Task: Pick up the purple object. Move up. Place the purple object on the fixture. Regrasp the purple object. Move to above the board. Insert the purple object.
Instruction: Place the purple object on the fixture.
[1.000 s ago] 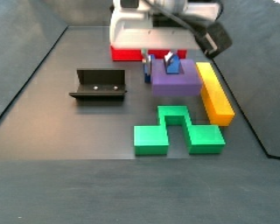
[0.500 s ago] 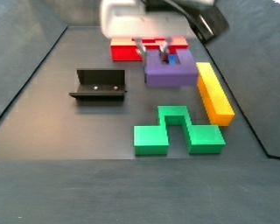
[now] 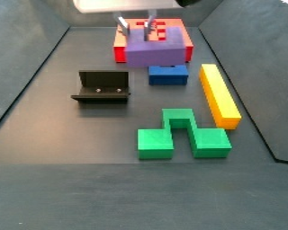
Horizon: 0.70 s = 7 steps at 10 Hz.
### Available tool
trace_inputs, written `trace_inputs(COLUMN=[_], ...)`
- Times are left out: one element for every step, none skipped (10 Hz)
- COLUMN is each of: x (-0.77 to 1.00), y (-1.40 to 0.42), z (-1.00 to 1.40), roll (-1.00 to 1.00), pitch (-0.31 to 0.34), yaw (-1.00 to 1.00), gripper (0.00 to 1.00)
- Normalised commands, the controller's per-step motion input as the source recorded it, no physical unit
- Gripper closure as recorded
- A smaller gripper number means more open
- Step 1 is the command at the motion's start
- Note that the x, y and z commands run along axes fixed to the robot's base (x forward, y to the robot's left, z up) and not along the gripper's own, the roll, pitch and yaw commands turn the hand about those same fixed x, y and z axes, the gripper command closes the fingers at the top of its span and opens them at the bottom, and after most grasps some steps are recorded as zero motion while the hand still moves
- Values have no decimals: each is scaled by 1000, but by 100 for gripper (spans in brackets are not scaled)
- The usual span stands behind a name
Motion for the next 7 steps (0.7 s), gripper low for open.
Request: trace_inputs(x=[817, 820, 820, 823, 786, 800, 717], y=[0, 0, 0, 0, 0, -51, 0], z=[100, 34, 57, 66, 49, 0, -100], roll=[-909, -943, -986, -971, -983, -589, -351], pitch=[0, 43, 0, 0, 20, 340, 440], yaw=[-346, -254, -117, -46, 0, 60, 189], gripper=[100, 100, 100, 100, 100, 100, 100])
